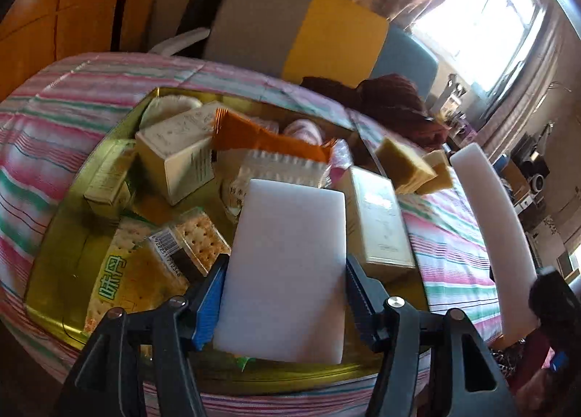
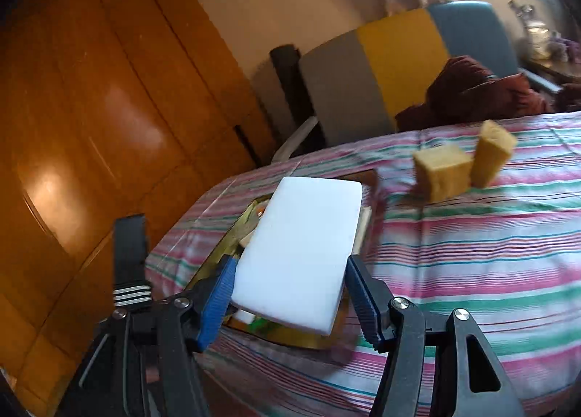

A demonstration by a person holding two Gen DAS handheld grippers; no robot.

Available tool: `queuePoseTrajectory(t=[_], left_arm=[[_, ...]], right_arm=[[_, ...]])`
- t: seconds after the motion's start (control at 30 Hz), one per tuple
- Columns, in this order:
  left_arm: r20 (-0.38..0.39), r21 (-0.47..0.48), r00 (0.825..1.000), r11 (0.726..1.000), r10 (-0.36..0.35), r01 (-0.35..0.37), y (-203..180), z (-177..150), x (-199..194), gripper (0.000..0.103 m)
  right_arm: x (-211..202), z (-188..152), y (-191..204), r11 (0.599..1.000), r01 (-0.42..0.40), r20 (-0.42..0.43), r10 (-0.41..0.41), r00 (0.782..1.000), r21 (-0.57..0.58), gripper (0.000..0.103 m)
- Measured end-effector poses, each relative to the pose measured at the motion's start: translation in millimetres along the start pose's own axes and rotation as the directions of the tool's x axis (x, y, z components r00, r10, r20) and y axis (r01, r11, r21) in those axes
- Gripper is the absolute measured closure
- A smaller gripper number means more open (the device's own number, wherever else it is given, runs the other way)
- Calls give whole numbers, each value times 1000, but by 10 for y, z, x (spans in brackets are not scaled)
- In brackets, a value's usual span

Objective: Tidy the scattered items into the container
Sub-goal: 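Carry both white sponges over the gold tray and lower them in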

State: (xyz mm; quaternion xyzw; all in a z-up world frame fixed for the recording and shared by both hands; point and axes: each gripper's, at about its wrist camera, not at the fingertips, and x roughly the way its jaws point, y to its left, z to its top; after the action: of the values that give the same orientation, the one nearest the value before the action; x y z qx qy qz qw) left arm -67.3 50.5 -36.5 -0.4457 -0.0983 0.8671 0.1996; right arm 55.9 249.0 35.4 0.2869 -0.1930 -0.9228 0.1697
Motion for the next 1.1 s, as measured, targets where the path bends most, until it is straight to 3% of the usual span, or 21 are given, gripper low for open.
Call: queuePoseTrajectory(t=[0.1, 0.2, 0.37, 0.5, 0.67, 0.77, 0.9, 1.0, 1.1], left_arm=[[-2, -12, 1000, 1000, -5, 5, -11, -26, 29, 39], [37, -71, 999, 997, 9, -7, 83, -29, -65, 38], [109, -158, 994, 987, -19, 36, 258, -20, -270, 35], [177, -188, 984, 982, 36, -2, 365, -8, -394, 35], [164, -250, 985, 968, 50, -8, 509, -6, -361, 35], [152, -250, 987, 968, 51, -11, 522, -33, -342, 35], [149, -230, 987, 973, 58, -22, 477, -55, -335, 35], [143, -202, 987, 978, 74, -44, 421, -57, -323, 35], [120, -167, 988, 983, 96, -75, 352, -78, -268, 35]], right_arm=[[123, -29, 64, 1000, 3, -23, -4, 1000, -10, 41], [189, -69, 40, 1000, 9, -47, -8, 999, 7, 41], [323, -52, 9, 1000, 2, -74, 0, 997, 21, 41], [424, -27, 73, 1000, -4, -92, 5, 996, 13, 41], [703, -15, 241, 999, -19, -140, 15, 990, -30, 34], [859, -32, 285, 998, 34, -159, -43, 986, -61, 27], [786, -81, 177, 1000, 13, -149, -12, 989, 4, 23], [605, -92, 141, 1000, 22, -95, -22, 995, -1, 26], [432, -97, 133, 998, 53, -50, -54, 997, -22, 40]])
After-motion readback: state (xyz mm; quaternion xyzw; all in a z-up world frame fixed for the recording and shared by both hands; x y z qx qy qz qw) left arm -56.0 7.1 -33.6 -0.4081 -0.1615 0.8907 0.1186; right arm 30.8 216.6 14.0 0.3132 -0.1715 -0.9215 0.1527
